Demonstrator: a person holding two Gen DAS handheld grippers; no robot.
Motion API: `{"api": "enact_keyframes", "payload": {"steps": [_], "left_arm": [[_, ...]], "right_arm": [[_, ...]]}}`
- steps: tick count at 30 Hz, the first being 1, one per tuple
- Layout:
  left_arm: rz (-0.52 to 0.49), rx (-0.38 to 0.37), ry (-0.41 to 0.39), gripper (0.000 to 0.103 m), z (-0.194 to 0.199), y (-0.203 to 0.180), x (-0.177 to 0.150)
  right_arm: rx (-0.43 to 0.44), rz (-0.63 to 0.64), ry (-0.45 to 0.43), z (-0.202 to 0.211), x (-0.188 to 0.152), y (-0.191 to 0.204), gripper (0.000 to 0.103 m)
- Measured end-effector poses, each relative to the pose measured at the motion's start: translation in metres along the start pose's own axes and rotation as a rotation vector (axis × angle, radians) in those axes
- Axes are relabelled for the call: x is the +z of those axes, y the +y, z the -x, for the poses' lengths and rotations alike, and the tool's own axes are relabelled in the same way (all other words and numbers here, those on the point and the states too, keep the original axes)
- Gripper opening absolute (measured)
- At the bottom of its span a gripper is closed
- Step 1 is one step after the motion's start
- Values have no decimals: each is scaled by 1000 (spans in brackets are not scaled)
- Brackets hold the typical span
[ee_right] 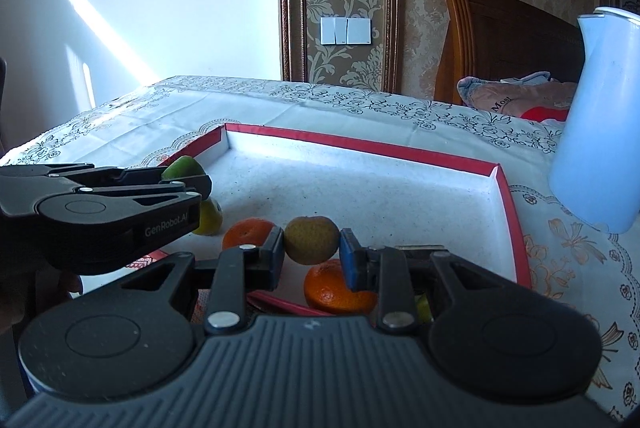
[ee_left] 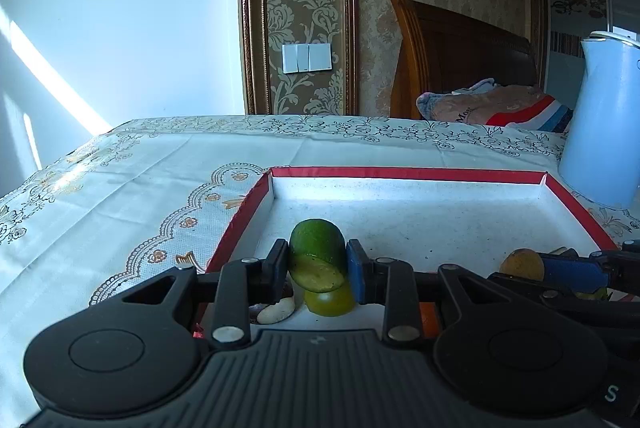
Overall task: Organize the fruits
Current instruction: 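Open the left tool releasing the cucumber while the right tool releases the kiwi in the tray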
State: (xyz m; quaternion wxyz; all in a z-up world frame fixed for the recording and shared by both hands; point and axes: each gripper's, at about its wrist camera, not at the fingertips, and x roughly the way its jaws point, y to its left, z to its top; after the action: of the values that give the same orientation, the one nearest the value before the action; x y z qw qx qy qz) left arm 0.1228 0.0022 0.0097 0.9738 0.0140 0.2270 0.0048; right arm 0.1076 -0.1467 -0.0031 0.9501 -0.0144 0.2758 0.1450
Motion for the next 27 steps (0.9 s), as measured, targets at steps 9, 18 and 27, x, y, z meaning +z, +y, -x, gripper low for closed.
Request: {"api": "enact_keyframes", "payload": {"steps": [9, 18, 27], "left_arm": [[-10, -5, -23, 30, -2, -2, -4], [-1, 1, 0, 31, -6, -1, -5], [20, 11, 0, 58, -8, 4, -5]], "right_arm": [[-14, 41, -9, -5, -6, 7, 28], [-15, 37, -20, -4, -8, 8, 28], [-35, 42, -32, -7, -8, 6, 31]]}}
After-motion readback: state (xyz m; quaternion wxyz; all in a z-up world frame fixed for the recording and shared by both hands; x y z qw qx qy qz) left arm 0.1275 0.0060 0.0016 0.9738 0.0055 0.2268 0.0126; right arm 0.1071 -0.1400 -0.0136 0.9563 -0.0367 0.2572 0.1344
